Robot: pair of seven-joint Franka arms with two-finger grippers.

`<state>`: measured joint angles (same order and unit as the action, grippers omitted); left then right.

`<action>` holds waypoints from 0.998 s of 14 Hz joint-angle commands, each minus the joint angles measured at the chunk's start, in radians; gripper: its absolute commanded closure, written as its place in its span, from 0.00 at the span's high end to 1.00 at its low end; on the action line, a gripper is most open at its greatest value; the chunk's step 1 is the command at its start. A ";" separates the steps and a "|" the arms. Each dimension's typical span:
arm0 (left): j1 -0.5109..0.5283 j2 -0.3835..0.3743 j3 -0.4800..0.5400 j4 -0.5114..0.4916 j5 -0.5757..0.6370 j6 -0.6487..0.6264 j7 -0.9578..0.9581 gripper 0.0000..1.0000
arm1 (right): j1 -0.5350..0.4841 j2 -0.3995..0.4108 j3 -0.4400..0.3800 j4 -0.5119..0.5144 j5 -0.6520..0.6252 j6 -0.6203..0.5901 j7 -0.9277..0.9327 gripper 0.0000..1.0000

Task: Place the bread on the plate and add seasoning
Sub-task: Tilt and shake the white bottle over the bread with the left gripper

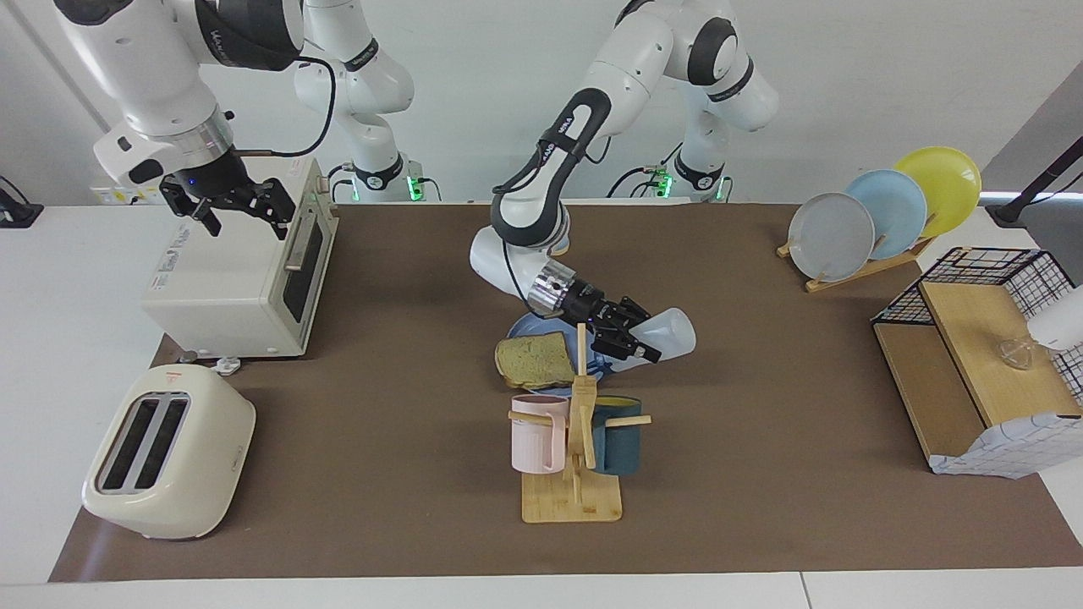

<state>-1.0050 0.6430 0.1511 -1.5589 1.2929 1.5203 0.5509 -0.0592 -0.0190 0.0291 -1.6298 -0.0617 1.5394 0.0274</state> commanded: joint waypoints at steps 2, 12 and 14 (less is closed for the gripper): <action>-0.125 0.026 0.005 0.077 -0.059 -0.087 -0.003 0.00 | -0.014 -0.010 0.006 -0.013 0.019 0.007 -0.024 1.00; -0.041 0.041 0.008 0.088 -0.067 -0.030 -0.005 0.00 | -0.014 -0.010 0.006 -0.013 0.019 0.008 -0.024 1.00; 0.017 0.047 0.008 0.088 -0.049 0.000 -0.006 0.00 | -0.014 -0.010 0.006 -0.015 0.019 0.007 -0.024 1.00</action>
<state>-1.0386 0.6676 0.1601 -1.4978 1.2272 1.4895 0.5509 -0.0592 -0.0190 0.0291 -1.6298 -0.0617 1.5394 0.0274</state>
